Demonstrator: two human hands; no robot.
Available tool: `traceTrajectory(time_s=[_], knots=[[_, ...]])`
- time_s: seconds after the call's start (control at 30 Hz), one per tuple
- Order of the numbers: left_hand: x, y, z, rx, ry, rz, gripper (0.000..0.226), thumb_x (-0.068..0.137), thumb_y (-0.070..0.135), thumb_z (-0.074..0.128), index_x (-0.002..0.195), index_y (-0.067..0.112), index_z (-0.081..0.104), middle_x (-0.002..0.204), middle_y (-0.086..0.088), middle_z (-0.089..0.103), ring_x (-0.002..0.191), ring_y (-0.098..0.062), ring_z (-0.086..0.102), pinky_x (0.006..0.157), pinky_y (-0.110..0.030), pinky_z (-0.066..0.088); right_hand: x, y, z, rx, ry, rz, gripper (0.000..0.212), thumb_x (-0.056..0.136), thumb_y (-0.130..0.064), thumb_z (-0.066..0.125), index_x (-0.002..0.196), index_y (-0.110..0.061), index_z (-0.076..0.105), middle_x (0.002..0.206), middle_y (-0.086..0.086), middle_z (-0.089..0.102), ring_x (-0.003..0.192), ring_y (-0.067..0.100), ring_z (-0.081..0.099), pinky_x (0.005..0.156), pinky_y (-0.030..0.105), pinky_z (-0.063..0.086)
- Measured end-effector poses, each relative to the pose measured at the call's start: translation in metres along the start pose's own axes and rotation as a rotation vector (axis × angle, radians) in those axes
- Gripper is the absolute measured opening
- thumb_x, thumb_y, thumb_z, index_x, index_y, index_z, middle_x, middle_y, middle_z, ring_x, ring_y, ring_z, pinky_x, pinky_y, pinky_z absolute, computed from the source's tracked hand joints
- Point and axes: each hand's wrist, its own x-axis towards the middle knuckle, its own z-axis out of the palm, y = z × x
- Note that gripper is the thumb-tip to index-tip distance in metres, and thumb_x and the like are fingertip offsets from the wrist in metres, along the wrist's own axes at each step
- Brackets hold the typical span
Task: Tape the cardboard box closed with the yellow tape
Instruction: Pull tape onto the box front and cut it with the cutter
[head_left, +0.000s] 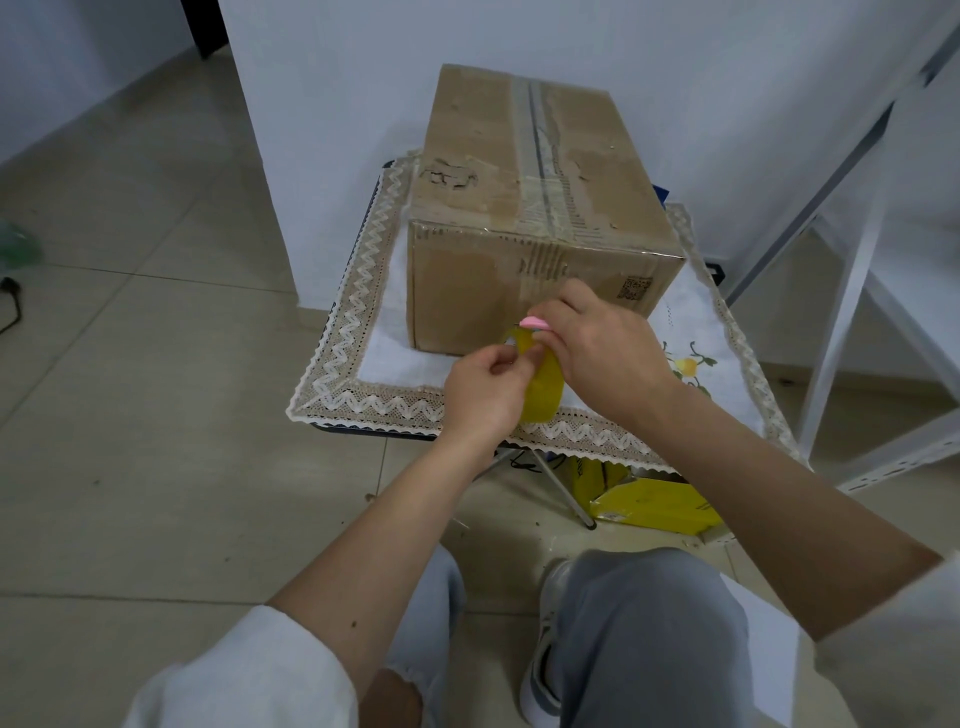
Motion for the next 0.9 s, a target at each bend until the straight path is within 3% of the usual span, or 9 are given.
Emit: traceTrajectory(time_s=[0.37,0.63,0.77,0.9], knots=[[0.0002,0.0005,0.0008,-0.010,0.006,-0.018,0.038,0.087,0.040,0.070,0.106,0.007,0.070,0.089,-0.003,0.066,0.080,-0.015,0.057,0.071,-0.026,0.042,-0.0003,-0.0016,-0.0034,-0.068,0.035,-0.016,0.011,0.086,-0.014,0.074,0.085,-0.004,0.069,0.082,0.013,0.061,0.048,0.027,0.058,0.044,0.021,0.031],[-0.0007,0.0025,0.0003,0.030,0.005,-0.016,0.032,0.088,0.041,0.069,0.098,0.011,0.070,0.080,0.004,0.062,0.072,-0.011,0.055,0.060,-0.022,0.040,0.0036,-0.0028,-0.0045,-0.110,0.030,-0.036,0.012,0.079,-0.009,0.080,0.082,-0.004,0.070,0.078,0.012,0.060,0.045,0.027,0.057,0.041,0.022,0.033],[-0.0013,0.0042,0.0010,0.041,0.001,-0.002,0.025,0.089,0.037,0.068,0.093,0.012,0.068,0.071,0.006,0.058,0.061,-0.008,0.051,0.041,-0.010,0.038,0.0061,-0.0029,-0.0021,-0.186,0.001,-0.055,0.019,0.068,-0.006,0.086,0.077,-0.009,0.069,0.075,0.008,0.058,0.045,0.023,0.056,0.040,0.022,0.031],[-0.0022,0.0054,0.0013,0.048,0.004,-0.012,0.024,0.089,0.039,0.068,0.090,0.015,0.068,0.071,0.007,0.059,0.063,-0.009,0.053,0.050,-0.018,0.040,0.0067,-0.0024,-0.0006,-0.224,0.003,-0.058,0.019,0.067,-0.007,0.086,0.074,-0.009,0.068,0.074,0.007,0.057,0.045,0.022,0.055,0.041,0.022,0.029]])
